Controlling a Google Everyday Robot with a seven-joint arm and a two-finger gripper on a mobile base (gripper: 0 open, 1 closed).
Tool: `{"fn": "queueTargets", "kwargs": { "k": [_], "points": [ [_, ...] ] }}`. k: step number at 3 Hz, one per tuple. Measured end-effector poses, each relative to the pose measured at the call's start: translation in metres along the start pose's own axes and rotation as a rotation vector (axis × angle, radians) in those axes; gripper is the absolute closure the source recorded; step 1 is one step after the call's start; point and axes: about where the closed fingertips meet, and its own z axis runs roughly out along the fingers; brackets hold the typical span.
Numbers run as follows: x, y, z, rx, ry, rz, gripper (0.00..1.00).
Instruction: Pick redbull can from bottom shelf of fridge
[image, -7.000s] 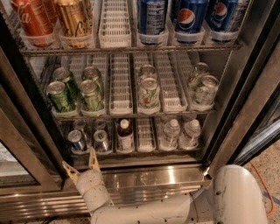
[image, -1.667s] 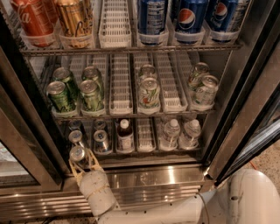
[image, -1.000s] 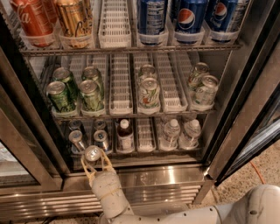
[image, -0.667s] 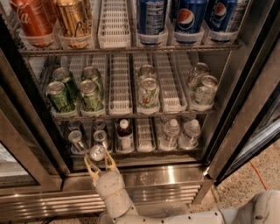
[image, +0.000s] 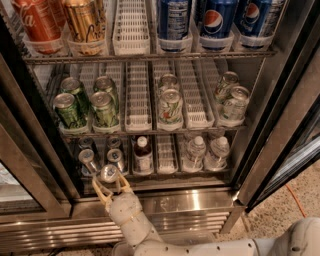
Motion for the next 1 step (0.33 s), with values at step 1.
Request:
{"fn": "queueTargets", "kwargs": {
  "k": [1],
  "points": [
    [-0.0019, 0.0048, 0.0036, -0.042, -0.016, 0.018, 1.0]
  ]
}}
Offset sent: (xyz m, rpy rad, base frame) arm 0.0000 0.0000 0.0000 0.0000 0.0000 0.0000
